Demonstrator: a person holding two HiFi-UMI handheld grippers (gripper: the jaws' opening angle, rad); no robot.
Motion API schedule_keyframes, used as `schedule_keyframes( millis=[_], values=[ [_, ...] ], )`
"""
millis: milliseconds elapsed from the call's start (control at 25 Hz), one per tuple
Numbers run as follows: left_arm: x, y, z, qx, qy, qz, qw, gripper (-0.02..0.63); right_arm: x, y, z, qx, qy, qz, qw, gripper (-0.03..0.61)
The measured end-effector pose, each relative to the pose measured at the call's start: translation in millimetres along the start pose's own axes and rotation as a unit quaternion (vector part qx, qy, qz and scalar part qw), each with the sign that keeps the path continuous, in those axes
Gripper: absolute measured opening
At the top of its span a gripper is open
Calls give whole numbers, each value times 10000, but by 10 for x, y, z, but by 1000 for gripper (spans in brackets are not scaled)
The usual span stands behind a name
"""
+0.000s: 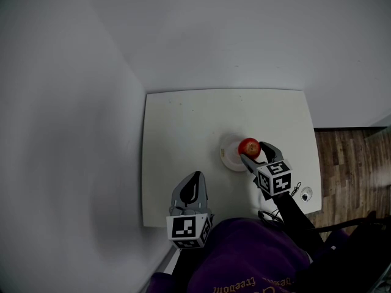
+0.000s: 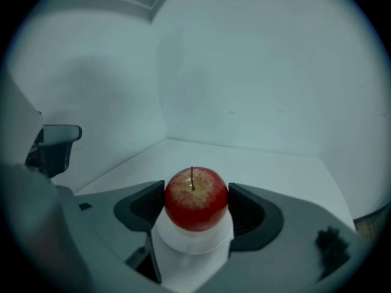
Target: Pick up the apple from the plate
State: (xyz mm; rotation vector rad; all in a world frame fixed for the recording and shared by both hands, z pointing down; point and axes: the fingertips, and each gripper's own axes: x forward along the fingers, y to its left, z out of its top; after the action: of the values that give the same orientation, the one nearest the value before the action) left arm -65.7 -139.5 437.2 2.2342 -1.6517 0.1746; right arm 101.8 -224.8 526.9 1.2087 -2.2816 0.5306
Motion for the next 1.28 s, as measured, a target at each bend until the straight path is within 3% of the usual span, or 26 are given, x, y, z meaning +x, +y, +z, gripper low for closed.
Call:
schedule_keyframes(
  millis=[800, 1280],
  values=[
    [28, -20, -14, 48, -7, -93, 9999, 6, -377, -154, 390, 105, -854, -209, 9961, 325],
    [31, -19, 3, 38, -10, -47, 10000, 6, -382, -223, 373, 195, -867, -350, 9954, 325]
  ],
)
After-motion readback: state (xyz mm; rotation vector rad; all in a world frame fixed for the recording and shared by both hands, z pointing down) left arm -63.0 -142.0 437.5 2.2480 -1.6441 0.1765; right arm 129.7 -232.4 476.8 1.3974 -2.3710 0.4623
